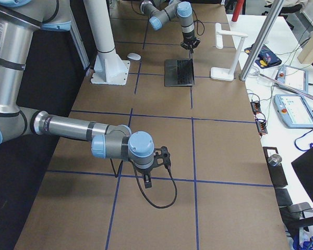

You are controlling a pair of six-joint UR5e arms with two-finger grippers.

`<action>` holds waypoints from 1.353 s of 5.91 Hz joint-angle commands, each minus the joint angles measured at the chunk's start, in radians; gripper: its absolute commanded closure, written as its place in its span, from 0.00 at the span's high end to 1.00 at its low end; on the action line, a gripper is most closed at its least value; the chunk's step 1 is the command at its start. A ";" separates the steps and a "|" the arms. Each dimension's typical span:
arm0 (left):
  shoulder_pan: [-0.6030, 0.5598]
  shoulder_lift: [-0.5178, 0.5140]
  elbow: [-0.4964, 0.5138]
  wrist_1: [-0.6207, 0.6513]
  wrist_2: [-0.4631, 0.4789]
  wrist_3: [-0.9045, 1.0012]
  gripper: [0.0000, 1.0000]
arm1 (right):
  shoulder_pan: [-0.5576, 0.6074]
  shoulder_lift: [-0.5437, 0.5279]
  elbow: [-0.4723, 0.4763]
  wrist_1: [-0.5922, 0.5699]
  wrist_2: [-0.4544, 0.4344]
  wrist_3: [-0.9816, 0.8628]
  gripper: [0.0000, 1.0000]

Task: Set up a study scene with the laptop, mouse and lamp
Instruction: 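Lower the laptop in front of the white lamp and release with left gripper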

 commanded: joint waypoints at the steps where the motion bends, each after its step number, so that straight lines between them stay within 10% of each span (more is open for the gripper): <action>1: -0.015 -0.013 0.042 -0.050 0.023 0.046 0.08 | -0.001 0.000 -0.001 -0.001 0.002 0.000 1.00; 2: -0.021 -0.019 0.056 -0.070 0.023 0.058 0.09 | 0.001 0.000 -0.002 -0.003 0.002 0.000 1.00; 4: -0.048 -0.025 0.102 -0.142 0.023 0.112 0.62 | -0.001 0.000 -0.005 -0.003 0.002 -0.001 1.00; 5: -0.080 -0.049 0.146 -0.182 0.023 0.161 0.72 | -0.001 0.000 -0.008 -0.001 0.004 -0.002 1.00; 8: -0.084 -0.016 0.058 -0.164 -0.083 0.202 0.72 | -0.002 0.002 -0.004 0.002 0.090 0.055 1.00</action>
